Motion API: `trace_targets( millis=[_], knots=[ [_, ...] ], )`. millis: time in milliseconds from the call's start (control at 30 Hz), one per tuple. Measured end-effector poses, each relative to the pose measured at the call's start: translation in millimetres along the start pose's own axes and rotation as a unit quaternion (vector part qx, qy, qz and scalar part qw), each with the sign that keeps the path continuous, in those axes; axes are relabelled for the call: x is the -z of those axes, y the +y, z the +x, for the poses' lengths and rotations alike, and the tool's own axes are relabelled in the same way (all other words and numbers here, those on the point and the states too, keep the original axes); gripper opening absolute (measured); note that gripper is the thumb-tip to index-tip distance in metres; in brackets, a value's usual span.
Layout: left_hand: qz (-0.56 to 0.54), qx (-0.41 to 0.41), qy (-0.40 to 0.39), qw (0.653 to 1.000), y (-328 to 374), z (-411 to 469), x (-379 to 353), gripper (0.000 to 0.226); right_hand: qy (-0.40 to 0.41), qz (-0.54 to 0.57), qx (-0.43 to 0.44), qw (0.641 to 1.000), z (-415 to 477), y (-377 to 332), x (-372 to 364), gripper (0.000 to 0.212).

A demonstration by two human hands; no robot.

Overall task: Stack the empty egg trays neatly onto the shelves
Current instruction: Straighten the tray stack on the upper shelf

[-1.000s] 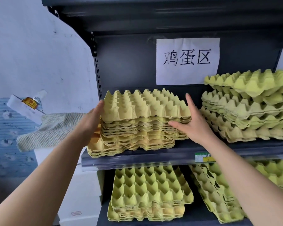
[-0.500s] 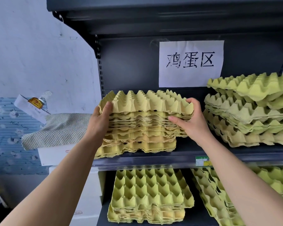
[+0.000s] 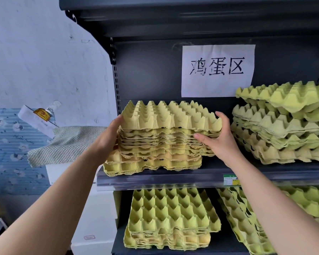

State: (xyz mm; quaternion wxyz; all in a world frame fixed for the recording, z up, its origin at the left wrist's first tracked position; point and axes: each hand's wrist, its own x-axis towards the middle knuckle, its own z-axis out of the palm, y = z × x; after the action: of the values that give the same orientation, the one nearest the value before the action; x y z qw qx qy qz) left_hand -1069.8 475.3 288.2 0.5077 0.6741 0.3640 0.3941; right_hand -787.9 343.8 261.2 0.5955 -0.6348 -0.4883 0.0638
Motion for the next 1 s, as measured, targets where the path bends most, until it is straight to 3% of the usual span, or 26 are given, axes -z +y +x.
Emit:
trace_targets(
  millis=[100,267,400,667,767,933,1000],
  knots=[
    [0.031,0.003,0.003,1.000,0.3,-1.4,4.4,0.061,-0.017,0.000,-0.025,1.000,0.4,1.7,1.0,0.104],
    [0.038,0.047,0.024,0.998,8.6,-3.9,7.9,0.048,-0.027,-0.013,-0.053,0.998,3.1,0.9,4.1,0.106],
    [0.045,0.032,0.028,0.998,1.8,-5.8,10.0,0.056,-0.021,-0.018,-0.039,0.999,1.7,0.4,2.6,0.095],
    [-0.007,0.008,0.034,0.999,5.9,-12.8,7.7,0.029,0.021,0.014,-0.012,1.000,6.6,-13.0,0.2,0.081],
    [-0.005,-0.006,0.047,0.999,1.0,-13.5,8.3,0.033,0.028,0.022,-0.001,0.999,6.5,-18.3,0.9,0.082],
    [-0.027,-0.026,0.049,0.998,-8.9,-15.1,9.8,0.060,0.025,0.025,-0.001,0.999,7.6,-23.7,2.6,0.080],
    [-0.065,-0.037,0.060,0.995,-7.5,-16.2,9.2,0.055,0.028,0.035,0.002,0.999,7.8,-26.0,2.2,0.079]
  ],
)
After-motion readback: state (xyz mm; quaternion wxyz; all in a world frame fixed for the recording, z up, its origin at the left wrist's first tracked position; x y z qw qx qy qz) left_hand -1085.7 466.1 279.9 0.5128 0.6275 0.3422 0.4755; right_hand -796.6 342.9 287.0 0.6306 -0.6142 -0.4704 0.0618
